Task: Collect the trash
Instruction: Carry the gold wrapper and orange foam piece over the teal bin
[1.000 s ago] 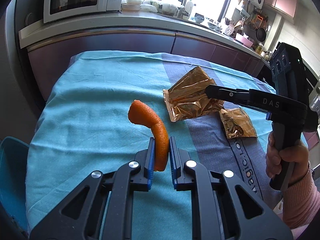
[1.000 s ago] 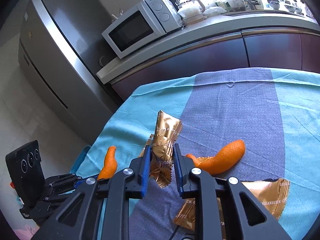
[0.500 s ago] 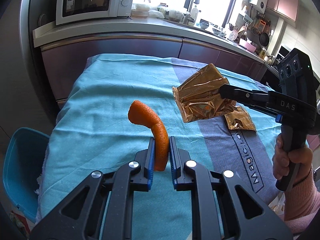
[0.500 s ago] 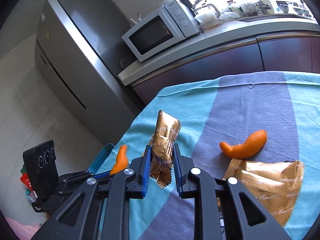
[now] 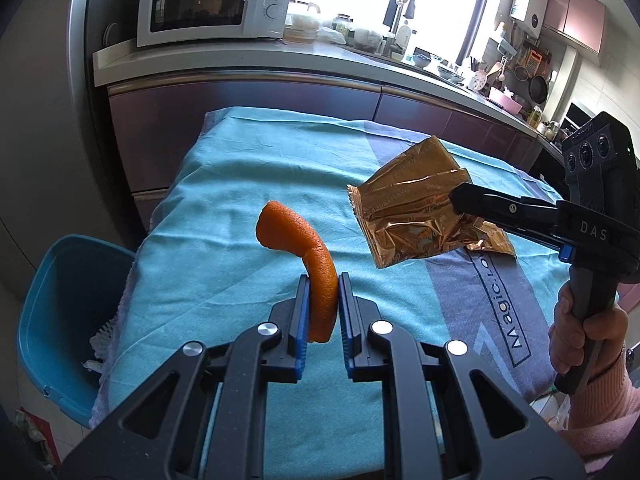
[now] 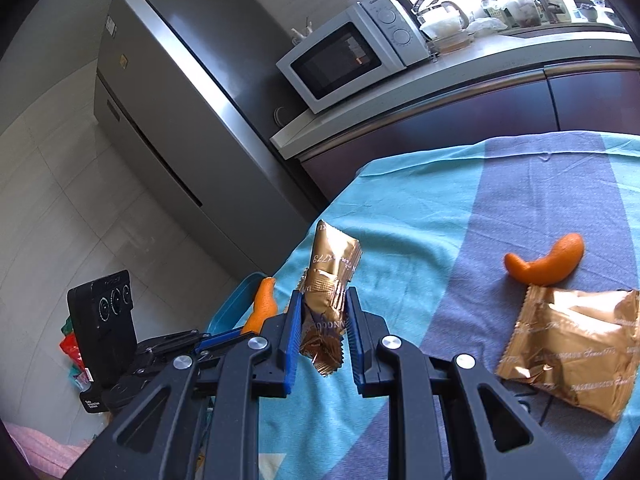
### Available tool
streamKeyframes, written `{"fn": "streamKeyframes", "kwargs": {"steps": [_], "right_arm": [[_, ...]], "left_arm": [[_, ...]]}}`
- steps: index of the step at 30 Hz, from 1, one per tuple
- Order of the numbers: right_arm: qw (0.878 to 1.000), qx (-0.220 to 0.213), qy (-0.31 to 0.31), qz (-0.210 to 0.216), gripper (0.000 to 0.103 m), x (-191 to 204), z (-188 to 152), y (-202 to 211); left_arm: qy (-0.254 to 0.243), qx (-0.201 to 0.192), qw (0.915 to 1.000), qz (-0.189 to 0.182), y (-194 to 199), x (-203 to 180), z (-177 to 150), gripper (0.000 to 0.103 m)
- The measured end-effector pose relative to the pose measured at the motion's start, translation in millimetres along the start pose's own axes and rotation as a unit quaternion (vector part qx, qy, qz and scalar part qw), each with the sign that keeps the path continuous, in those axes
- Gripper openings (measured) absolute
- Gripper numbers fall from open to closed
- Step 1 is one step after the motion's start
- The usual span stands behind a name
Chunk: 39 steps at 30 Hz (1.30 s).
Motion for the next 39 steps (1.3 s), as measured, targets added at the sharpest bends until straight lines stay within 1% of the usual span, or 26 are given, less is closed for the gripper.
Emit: {"fn": "streamKeyframes", "kwargs": {"steps": [20, 39], "right_arm": [[0.999, 0.023, 0.006, 0.032, 0.020, 26.4, -4.7, -28.5], [0.996, 0.051, 0.021, 0.065, 0.020, 54.3, -4.7, -69.3]], "left_arm": [[0.018, -0.009, 0.9995, 0.025, 27.8, 26.4, -14.3, 0.014], [0.044, -0.018, 0.9974, 0.054, 50.3, 65.0, -22.0, 0.014]]}}
Point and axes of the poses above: each gripper's, at about its wrist camera, not at the fingertips, and y roughly against the way its jaws point, x to its left, z to its top, the point moved 5 cm from there along -y, roughly the way its jaws point, and after that the axes turned 2 degrees about z, right-handed, at the moved point
